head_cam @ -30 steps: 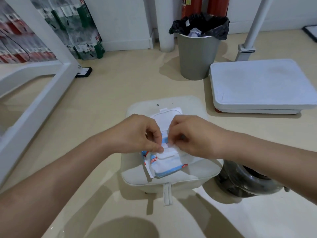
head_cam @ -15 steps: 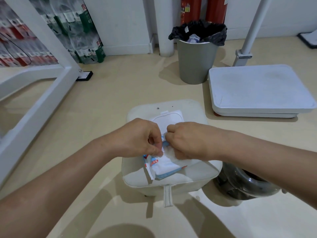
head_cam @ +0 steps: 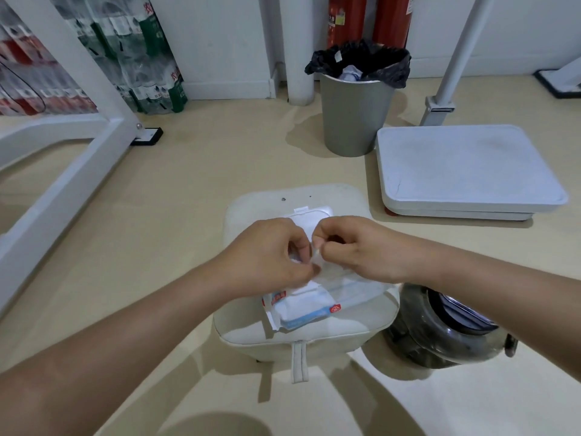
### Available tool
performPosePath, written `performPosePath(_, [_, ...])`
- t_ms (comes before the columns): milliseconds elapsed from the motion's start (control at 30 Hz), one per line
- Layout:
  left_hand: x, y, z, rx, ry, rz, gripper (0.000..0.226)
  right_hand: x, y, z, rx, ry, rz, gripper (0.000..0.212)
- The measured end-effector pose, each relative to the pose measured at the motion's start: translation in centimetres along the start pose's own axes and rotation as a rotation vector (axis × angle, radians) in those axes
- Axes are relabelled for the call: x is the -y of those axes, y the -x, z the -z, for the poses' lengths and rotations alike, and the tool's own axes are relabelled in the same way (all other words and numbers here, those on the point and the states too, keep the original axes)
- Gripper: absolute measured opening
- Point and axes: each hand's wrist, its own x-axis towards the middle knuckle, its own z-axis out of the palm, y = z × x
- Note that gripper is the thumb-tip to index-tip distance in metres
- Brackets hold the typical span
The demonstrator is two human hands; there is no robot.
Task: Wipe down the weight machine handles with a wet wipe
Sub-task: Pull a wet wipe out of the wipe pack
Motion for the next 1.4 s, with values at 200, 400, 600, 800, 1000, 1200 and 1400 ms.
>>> performPosePath(200, [0.0,0.1,-0.3,-0.028,0.422,0.176,0.021,-1.5,0.8,0.3,-0.047,0.318,0.074,0.037])
performPosePath(400, [-0.4,0.2,-0.3,-0.030,0.686,0.237,0.023,-1.9,0.8,-1.6,-0.221,0.327,0.097,0.041])
performPosePath(600, [-0.1,0.0,-0.3,0.009,0.178,0.065,0.028,-1.9,0.7,-1.4,-0.253,0.249,0.100,0.023])
performPosePath(800, [-0.1,0.1,-0.4,-0.023,0.639,0.152,0.017,-2.2,0.4,-2.1,-0.250,0.294,0.091,0.019])
performPosePath(1000, [-0.4,0.0,0.5,-0.075,1.011,0.220,0.021,-2.2,0.5,-2.3,-0.258,0.346,0.088,0.023])
performPosePath(1200, [-1.1,0.0,2.4,-0.210,0.976,0.165,0.028,-2.1,0.6,-2.4,-0.256,0.362,0.065,0.018])
performPosePath(1400, [-0.8,-0.5,5.4,-0.200,0.991,0.091,0.019,-1.8,0.4,-1.5,-0.202,0.282,0.032,0.031])
